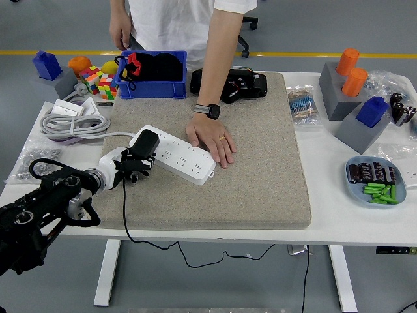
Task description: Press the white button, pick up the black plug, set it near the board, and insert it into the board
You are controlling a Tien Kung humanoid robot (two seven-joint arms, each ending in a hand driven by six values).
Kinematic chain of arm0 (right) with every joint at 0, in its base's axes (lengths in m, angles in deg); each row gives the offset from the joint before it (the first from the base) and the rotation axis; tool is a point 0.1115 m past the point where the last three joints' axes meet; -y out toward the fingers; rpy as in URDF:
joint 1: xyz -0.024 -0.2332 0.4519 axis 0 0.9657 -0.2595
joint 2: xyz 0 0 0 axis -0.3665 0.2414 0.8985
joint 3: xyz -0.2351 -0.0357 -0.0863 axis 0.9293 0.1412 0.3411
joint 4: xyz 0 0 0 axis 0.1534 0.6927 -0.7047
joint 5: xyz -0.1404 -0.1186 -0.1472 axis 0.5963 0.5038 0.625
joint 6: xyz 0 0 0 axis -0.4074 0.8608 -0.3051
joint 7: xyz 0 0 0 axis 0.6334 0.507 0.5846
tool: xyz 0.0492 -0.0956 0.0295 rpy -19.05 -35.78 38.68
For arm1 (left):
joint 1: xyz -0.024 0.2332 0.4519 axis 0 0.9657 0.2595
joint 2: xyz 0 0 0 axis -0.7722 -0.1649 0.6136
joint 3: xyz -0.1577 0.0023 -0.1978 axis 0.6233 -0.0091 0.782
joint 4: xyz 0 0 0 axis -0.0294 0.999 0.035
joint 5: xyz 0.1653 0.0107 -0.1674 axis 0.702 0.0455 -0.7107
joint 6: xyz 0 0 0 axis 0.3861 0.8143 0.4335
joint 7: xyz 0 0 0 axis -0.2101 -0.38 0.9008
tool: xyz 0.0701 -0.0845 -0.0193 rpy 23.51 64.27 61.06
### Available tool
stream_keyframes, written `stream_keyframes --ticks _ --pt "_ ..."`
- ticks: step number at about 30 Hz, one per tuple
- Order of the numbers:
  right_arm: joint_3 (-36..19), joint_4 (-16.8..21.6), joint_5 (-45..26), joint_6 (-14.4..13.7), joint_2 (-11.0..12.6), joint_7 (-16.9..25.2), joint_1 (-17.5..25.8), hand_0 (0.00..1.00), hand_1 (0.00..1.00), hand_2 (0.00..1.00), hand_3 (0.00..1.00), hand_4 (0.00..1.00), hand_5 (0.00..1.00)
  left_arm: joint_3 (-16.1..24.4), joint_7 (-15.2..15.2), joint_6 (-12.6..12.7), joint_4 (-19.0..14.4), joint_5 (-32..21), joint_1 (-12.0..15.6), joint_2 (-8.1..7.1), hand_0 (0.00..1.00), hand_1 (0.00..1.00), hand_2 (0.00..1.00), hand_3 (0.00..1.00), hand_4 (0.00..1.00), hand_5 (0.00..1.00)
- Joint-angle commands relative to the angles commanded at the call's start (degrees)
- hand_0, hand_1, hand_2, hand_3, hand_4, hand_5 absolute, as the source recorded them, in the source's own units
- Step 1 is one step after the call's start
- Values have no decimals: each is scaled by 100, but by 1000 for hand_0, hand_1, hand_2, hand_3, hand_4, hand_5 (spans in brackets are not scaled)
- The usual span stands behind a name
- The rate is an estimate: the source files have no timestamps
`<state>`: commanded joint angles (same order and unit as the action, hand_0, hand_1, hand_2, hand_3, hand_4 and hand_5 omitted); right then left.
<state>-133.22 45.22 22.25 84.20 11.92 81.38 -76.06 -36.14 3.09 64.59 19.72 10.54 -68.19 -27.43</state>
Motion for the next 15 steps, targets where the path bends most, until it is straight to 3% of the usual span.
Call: stream_keyframes --ticks 15 --pt "-26 3 -7 0 -5 1 -15 616 590 584 583 653 388 -175 -182 -249 48 -51 -229 -91 232 287 313 546 548 2"
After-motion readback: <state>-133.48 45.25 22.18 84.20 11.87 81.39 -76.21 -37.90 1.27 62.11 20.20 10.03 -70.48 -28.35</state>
